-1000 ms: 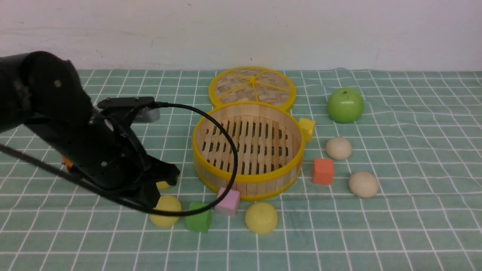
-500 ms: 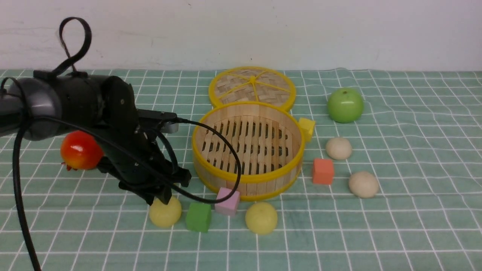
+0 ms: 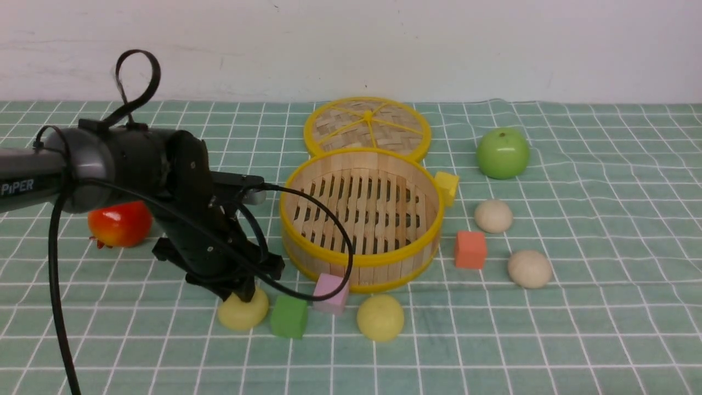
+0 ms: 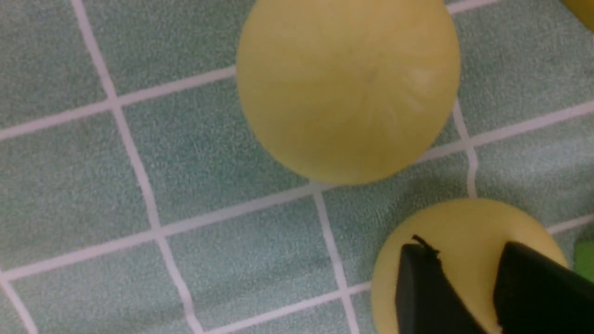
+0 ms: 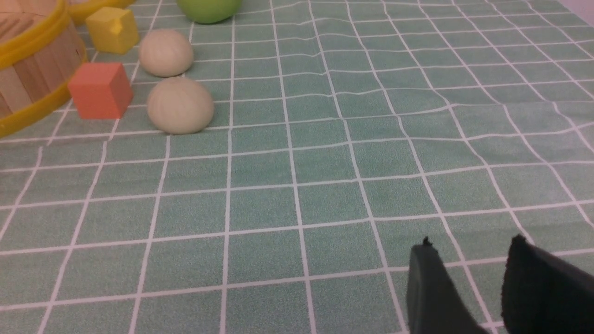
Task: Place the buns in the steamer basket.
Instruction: Use the left arm to grab a steamed stuffed bun, then use the left arm to put the steamed stuffed bun into the steamer
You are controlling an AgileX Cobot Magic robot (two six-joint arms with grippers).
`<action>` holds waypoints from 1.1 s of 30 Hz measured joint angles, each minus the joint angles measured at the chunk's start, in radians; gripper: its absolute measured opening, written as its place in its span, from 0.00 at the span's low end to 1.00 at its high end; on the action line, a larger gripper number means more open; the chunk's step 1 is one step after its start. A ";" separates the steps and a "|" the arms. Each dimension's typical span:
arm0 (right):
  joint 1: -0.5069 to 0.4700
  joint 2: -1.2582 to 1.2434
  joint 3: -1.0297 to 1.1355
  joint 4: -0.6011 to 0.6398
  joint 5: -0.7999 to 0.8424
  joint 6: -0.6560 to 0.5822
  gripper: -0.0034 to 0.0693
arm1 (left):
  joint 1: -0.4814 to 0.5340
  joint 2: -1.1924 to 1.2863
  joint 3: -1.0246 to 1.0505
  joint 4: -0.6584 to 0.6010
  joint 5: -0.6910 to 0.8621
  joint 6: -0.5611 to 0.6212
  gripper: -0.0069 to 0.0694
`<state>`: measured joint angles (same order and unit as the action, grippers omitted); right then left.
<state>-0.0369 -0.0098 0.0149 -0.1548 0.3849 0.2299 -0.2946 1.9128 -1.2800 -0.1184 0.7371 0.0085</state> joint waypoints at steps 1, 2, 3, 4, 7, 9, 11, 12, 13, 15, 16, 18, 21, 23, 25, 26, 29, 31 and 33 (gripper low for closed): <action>0.000 0.000 0.000 0.000 0.000 0.000 0.38 | 0.000 -0.003 -0.001 -0.007 0.010 0.000 0.24; 0.000 0.000 0.000 0.000 0.000 0.000 0.38 | 0.000 -0.008 -0.002 -0.017 0.022 0.000 0.14; 0.000 0.000 0.000 0.000 0.000 0.000 0.38 | 0.000 -0.009 -0.002 -0.018 0.027 0.000 0.13; 0.000 0.000 0.000 0.000 0.000 0.000 0.38 | 0.000 -0.026 -0.002 -0.032 0.042 0.000 0.09; 0.000 0.000 0.000 0.000 0.000 0.000 0.38 | -0.009 -0.099 -0.005 -0.057 0.097 0.001 0.07; 0.000 0.000 0.000 0.000 0.000 0.000 0.38 | -0.025 -0.159 -0.017 -0.068 0.109 0.016 0.07; 0.000 0.000 0.000 0.000 0.000 0.000 0.38 | -0.039 -0.190 -0.044 -0.092 0.097 0.038 0.07; 0.000 0.000 0.000 0.000 0.000 0.000 0.38 | -0.045 -0.204 -0.061 -0.113 0.086 0.059 0.07; 0.000 0.000 0.000 0.000 0.000 0.000 0.38 | -0.053 -0.206 -0.092 -0.160 0.058 0.095 0.07; 0.000 0.000 0.000 0.000 0.000 0.000 0.38 | -0.061 -0.193 -0.122 -0.228 0.019 0.141 0.07; 0.000 0.000 0.000 0.000 0.000 0.000 0.38 | -0.064 -0.176 -0.142 -0.280 -0.010 0.170 0.07; 0.000 0.000 0.000 0.000 0.000 0.000 0.38 | -0.068 -0.127 -0.166 -0.348 -0.057 0.224 0.07; 0.000 0.000 0.000 0.000 0.000 0.000 0.38 | -0.070 -0.039 -0.192 -0.408 -0.140 0.265 0.07; 0.000 0.000 0.000 0.000 0.000 0.000 0.38 | -0.070 0.024 -0.207 -0.413 -0.174 0.277 0.09; 0.000 0.000 0.000 0.000 0.000 0.000 0.38 | -0.069 0.079 -0.222 -0.415 -0.186 0.282 0.12; 0.000 0.000 0.000 0.000 0.000 0.000 0.38 | -0.069 0.084 -0.223 -0.415 -0.186 0.282 0.12; 0.000 0.000 0.000 0.000 0.000 0.000 0.38 | -0.069 0.126 -0.237 -0.413 -0.190 0.284 0.27; 0.000 0.000 0.000 0.000 0.000 0.000 0.38 | -0.069 0.120 -0.237 -0.413 -0.190 0.284 0.35; 0.000 0.000 0.000 0.000 0.000 0.000 0.38 | -0.069 0.097 -0.238 -0.410 -0.190 0.284 0.48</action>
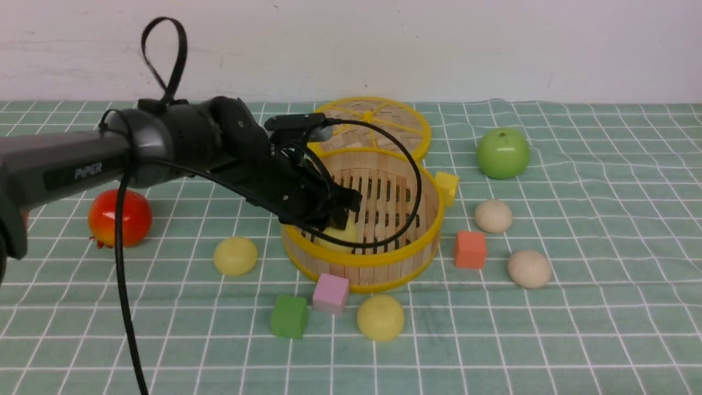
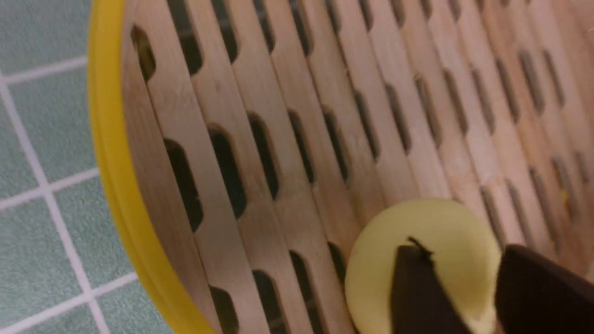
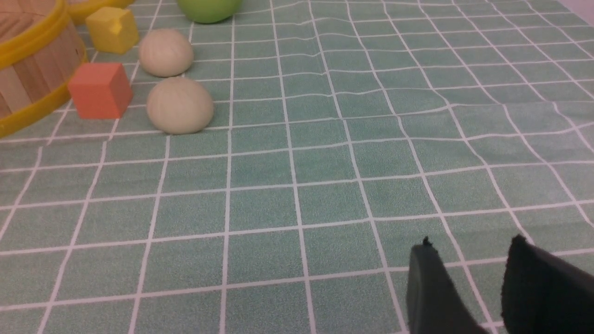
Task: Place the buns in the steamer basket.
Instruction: Use the left arm to put the steamed stuffed bun into the steamer, then use the left arm to grab a steamed stuffed bun
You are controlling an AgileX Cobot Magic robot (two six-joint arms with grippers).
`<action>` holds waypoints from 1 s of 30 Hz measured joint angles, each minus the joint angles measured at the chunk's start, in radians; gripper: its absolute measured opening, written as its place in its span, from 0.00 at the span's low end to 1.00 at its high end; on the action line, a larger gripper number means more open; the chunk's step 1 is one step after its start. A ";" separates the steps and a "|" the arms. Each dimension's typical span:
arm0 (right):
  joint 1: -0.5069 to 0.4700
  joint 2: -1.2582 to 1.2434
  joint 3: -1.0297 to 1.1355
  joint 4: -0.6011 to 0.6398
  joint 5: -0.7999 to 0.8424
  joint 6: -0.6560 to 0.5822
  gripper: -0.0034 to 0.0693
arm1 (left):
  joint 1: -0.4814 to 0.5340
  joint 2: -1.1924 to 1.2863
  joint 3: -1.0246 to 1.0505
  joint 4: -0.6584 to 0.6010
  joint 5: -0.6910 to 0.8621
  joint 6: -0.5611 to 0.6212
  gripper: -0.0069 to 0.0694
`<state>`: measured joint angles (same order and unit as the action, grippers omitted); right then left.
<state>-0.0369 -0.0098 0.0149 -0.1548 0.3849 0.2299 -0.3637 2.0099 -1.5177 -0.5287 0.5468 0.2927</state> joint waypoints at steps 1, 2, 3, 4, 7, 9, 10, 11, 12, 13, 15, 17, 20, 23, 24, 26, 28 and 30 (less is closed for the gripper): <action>0.000 0.000 0.000 0.000 0.000 0.000 0.38 | 0.000 -0.013 0.000 0.000 0.000 0.000 0.52; 0.000 0.000 0.000 0.000 0.000 0.000 0.38 | 0.000 -0.017 0.000 0.000 0.001 0.000 0.53; 0.000 0.000 0.000 0.000 0.000 0.000 0.38 | 0.000 -0.059 0.001 0.010 0.013 0.000 0.59; 0.000 0.000 0.000 0.000 0.000 0.000 0.38 | 0.000 -0.066 0.001 0.012 0.017 0.000 0.59; 0.000 0.000 0.000 0.000 0.000 0.000 0.38 | 0.006 -0.193 -0.003 0.093 0.128 -0.036 0.62; 0.000 0.000 0.000 0.000 0.000 0.000 0.38 | 0.014 -0.238 -0.004 0.138 0.190 -0.093 0.59; 0.000 0.000 0.000 0.000 0.000 0.000 0.38 | 0.030 -0.269 -0.002 0.216 0.291 -0.168 0.53; 0.000 0.000 0.000 0.000 0.000 0.000 0.38 | 0.042 -0.277 0.007 0.263 0.342 -0.206 0.49; 0.000 0.000 0.000 0.000 0.000 0.000 0.38 | 0.054 -0.277 0.018 0.299 0.374 -0.235 0.45; 0.000 0.000 0.000 0.000 0.000 0.000 0.38 | 0.064 -0.267 0.034 0.343 0.401 -0.254 0.40; 0.000 0.000 0.000 0.000 0.000 0.000 0.38 | 0.083 -0.232 0.065 0.408 0.412 -0.274 0.33; 0.000 0.000 0.000 0.000 0.000 0.000 0.38 | 0.091 -0.195 0.076 0.435 0.385 -0.280 0.29; 0.000 0.000 0.000 0.000 0.000 0.000 0.38 | 0.092 -0.151 0.080 0.443 0.297 -0.281 0.28; 0.000 0.000 0.000 0.000 0.000 0.000 0.38 | 0.092 -0.116 0.080 0.443 0.223 -0.281 0.32; 0.000 0.000 0.000 0.000 0.000 0.000 0.38 | 0.092 -0.112 0.080 0.443 0.218 -0.281 0.33; 0.000 0.000 0.000 0.000 0.000 0.000 0.38 | 0.092 -0.091 0.080 0.464 0.175 -0.281 0.38; 0.000 0.000 0.000 0.000 0.000 0.000 0.38 | 0.092 -0.074 0.080 0.491 0.154 -0.281 0.41; 0.000 0.000 0.000 0.000 0.000 0.000 0.38 | 0.092 -0.057 0.080 0.522 0.143 -0.283 0.43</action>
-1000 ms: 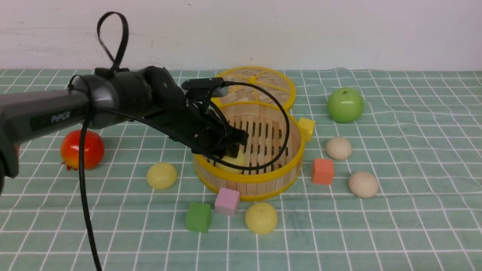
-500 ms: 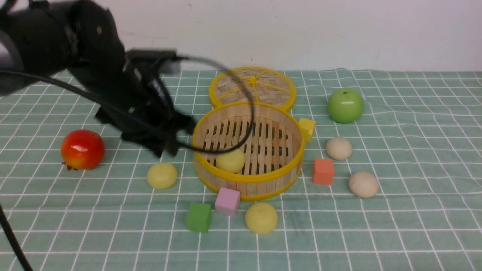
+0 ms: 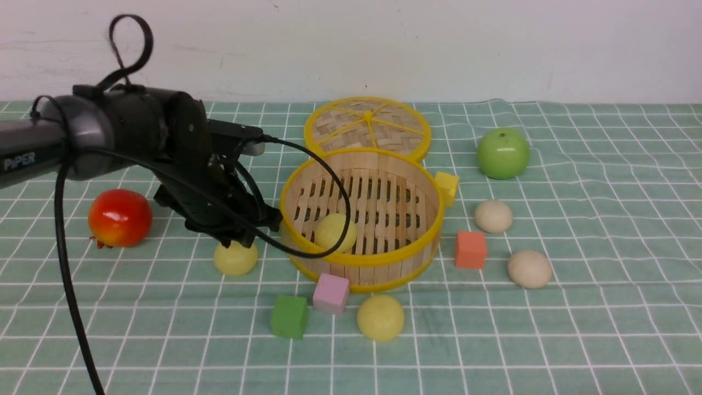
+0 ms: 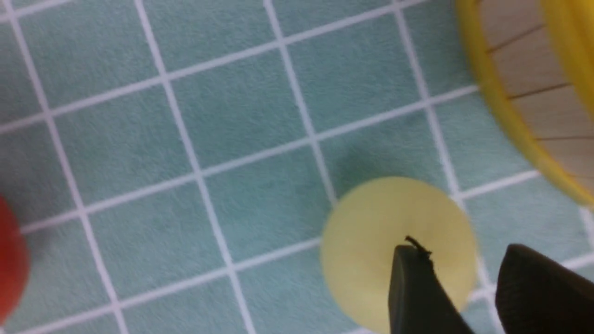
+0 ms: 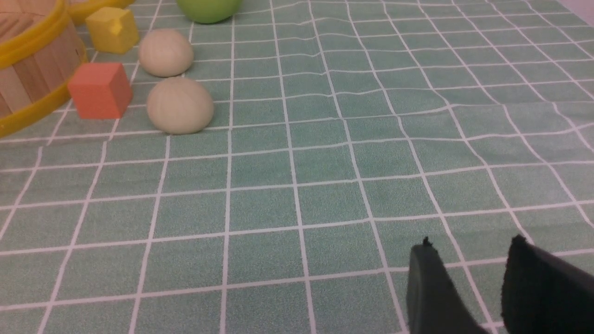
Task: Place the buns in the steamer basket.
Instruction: Use the left arm to grab a steamed stuffed bun, then use the left arm to put the steamed stuffed bun into the steamer
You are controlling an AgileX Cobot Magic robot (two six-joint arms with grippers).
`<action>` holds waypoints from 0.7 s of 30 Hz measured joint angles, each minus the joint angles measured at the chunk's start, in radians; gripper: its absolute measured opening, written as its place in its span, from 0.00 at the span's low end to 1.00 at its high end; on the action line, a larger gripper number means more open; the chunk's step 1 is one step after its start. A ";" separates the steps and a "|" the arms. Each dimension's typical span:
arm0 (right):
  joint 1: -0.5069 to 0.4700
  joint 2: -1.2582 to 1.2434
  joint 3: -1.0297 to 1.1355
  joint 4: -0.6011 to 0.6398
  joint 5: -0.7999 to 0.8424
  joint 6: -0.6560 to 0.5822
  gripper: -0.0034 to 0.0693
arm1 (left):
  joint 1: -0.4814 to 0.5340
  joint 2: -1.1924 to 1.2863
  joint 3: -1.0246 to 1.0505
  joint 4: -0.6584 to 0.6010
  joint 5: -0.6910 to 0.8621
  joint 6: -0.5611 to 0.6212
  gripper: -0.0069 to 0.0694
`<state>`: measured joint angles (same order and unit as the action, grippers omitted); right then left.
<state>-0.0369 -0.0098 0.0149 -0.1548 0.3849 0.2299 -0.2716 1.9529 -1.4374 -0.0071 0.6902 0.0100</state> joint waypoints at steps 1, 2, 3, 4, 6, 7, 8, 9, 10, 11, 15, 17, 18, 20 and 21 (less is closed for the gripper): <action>0.000 0.000 0.000 0.000 0.000 0.000 0.38 | 0.000 0.007 0.000 0.007 -0.001 -0.004 0.43; 0.000 0.000 0.000 0.000 0.000 0.000 0.38 | 0.000 0.017 0.000 0.021 -0.007 -0.010 0.43; 0.000 0.000 0.000 0.000 0.000 0.000 0.38 | 0.000 0.025 0.000 0.029 -0.011 -0.017 0.44; 0.000 0.000 0.000 0.000 0.000 0.000 0.38 | 0.000 0.031 0.000 0.034 -0.017 -0.020 0.44; 0.000 0.000 0.000 0.000 0.000 0.000 0.38 | 0.000 0.043 0.000 0.037 -0.030 -0.021 0.44; 0.000 0.000 0.000 0.000 0.000 0.000 0.38 | 0.000 0.047 0.000 0.038 -0.035 -0.021 0.44; 0.000 0.000 0.000 0.000 0.000 0.000 0.38 | 0.000 0.053 -0.001 0.040 -0.041 -0.022 0.43; 0.000 0.000 0.000 0.000 0.000 0.000 0.38 | 0.000 0.055 -0.001 0.041 -0.043 -0.022 0.42; 0.000 0.000 0.000 0.000 0.000 0.000 0.38 | 0.000 0.056 -0.001 0.042 -0.043 -0.024 0.40; 0.000 0.000 0.000 0.000 0.000 0.000 0.38 | 0.000 0.059 -0.001 0.042 -0.042 -0.024 0.36; 0.000 0.000 0.000 0.000 0.000 0.000 0.38 | 0.000 0.046 -0.003 0.042 -0.015 -0.027 0.11; 0.000 0.000 0.000 0.000 0.000 0.000 0.38 | 0.000 0.012 -0.011 0.035 0.017 -0.028 0.07; 0.000 0.000 0.000 0.000 0.000 0.000 0.38 | 0.000 -0.007 -0.015 0.023 0.029 -0.028 0.07; 0.000 0.000 0.000 0.000 0.000 0.000 0.38 | 0.000 -0.067 -0.028 -0.031 0.041 -0.010 0.07; 0.000 0.000 0.000 0.000 0.000 0.000 0.38 | 0.000 -0.073 -0.031 -0.048 0.039 -0.010 0.07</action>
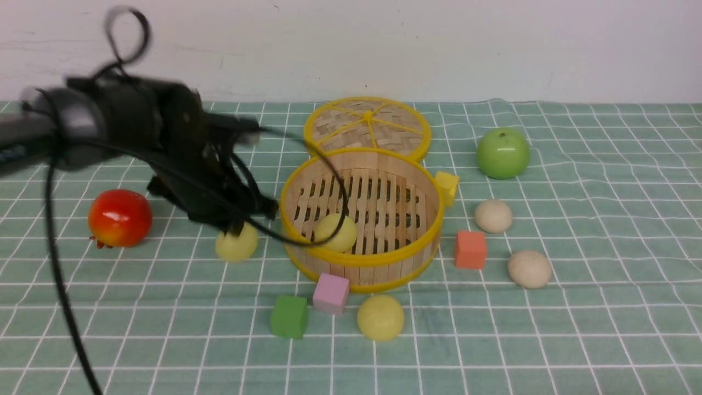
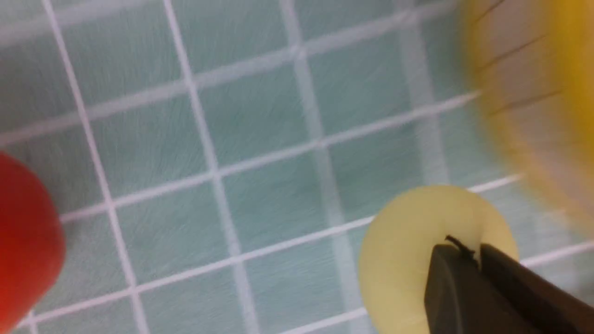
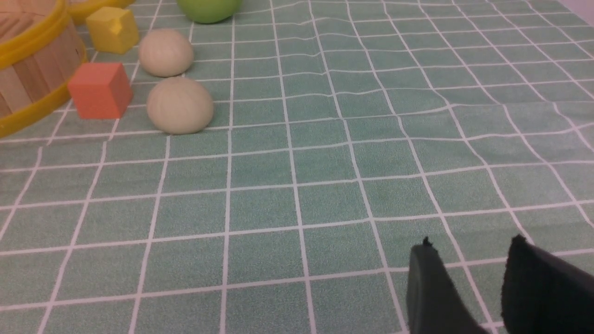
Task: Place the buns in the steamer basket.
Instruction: Use the left arm to put the steamed stuffed bun into the steamer, then use the left arm to grab a steamed stuffed bun
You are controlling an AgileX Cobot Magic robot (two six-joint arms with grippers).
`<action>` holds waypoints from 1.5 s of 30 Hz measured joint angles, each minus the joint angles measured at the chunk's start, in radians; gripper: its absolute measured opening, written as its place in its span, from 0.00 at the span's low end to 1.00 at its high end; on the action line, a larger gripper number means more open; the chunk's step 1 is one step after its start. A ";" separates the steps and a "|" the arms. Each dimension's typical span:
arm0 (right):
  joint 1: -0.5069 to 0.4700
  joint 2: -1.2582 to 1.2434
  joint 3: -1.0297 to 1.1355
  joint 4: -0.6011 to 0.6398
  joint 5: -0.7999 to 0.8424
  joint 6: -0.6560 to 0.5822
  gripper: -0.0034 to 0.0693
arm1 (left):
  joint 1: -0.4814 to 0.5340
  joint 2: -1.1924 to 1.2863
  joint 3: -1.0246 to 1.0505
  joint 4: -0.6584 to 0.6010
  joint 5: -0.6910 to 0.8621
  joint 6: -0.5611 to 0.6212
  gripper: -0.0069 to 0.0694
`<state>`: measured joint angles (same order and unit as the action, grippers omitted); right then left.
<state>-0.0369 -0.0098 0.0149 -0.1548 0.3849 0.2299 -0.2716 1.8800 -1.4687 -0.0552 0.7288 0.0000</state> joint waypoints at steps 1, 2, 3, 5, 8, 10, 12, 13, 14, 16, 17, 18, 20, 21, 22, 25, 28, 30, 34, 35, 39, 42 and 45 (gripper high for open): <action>0.000 0.000 0.000 0.000 0.000 0.000 0.38 | 0.000 -0.048 -0.015 -0.089 -0.017 0.049 0.07; 0.000 0.000 0.000 0.000 0.000 0.000 0.38 | 0.000 -0.062 -0.022 -0.128 -0.027 0.077 0.07; 0.000 0.000 0.000 0.000 0.000 0.000 0.38 | 0.000 -0.080 -0.035 -0.197 -0.041 0.133 0.07; 0.000 0.000 0.000 0.000 0.000 0.000 0.38 | 0.000 -0.090 -0.051 -0.297 -0.062 0.233 0.07; 0.000 0.000 0.000 0.000 0.000 0.000 0.38 | -0.001 -0.049 -0.057 -0.526 -0.115 0.440 0.07; 0.000 0.000 0.000 0.000 0.000 0.000 0.38 | -0.001 0.002 -0.057 -0.612 -0.162 0.540 0.07; 0.000 0.000 0.000 0.000 0.000 0.000 0.38 | -0.001 0.048 -0.057 -0.658 -0.205 0.606 0.07; 0.000 0.000 0.000 0.000 0.000 0.000 0.38 | -0.001 0.067 -0.057 -0.668 -0.218 0.626 0.07; 0.000 0.000 0.000 0.000 0.000 0.000 0.38 | -0.001 0.092 -0.057 -0.684 -0.246 0.647 0.07; 0.000 0.000 0.000 0.000 0.000 0.000 0.38 | -0.001 0.120 -0.057 -0.693 -0.267 0.657 0.08; 0.000 0.000 0.000 0.000 0.000 0.000 0.38 | -0.001 0.135 -0.057 -0.692 -0.273 0.662 0.08; 0.000 0.000 0.000 0.000 0.000 0.000 0.38 | -0.001 0.147 -0.057 -0.689 -0.278 0.663 0.09; 0.000 0.000 0.000 0.000 0.000 0.000 0.38 | -0.001 0.167 -0.057 -0.658 -0.288 0.660 0.13; 0.000 0.000 0.000 0.000 0.000 0.000 0.38 | -0.001 0.174 -0.057 -0.640 -0.293 0.653 0.16; 0.000 0.000 0.000 0.000 0.000 0.000 0.38 | -0.001 0.178 -0.057 -0.623 -0.296 0.641 0.18; 0.000 0.000 0.000 0.000 0.000 0.000 0.38 | -0.001 0.177 -0.056 -0.579 -0.319 0.598 0.31; 0.000 0.000 0.000 0.000 0.000 0.000 0.38 | -0.001 0.168 -0.056 -0.569 -0.334 0.574 0.42; 0.000 0.000 0.000 0.000 0.000 0.000 0.38 | -0.001 0.139 -0.056 -0.561 -0.331 0.546 0.54; 0.000 0.000 0.000 0.000 0.000 0.000 0.38 | -0.001 0.036 -0.056 -0.561 -0.268 0.502 0.59; 0.000 0.000 0.000 0.000 0.000 0.000 0.38 | -0.004 0.003 -0.056 -0.558 -0.232 0.486 0.56; 0.000 0.000 0.000 0.000 0.000 0.000 0.38 | -0.045 -0.074 -0.050 -0.517 -0.083 0.462 0.38; 0.000 0.000 0.000 0.000 0.000 0.000 0.38 | -0.148 -0.092 -0.022 -0.461 0.068 0.447 0.17; 0.000 0.000 0.000 0.000 0.000 0.000 0.38 | -0.270 -0.046 0.004 -0.365 0.179 0.377 0.07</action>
<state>-0.0369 -0.0098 0.0149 -0.1548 0.3849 0.2299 -0.5419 1.8344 -1.4642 -0.4200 0.9083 0.3774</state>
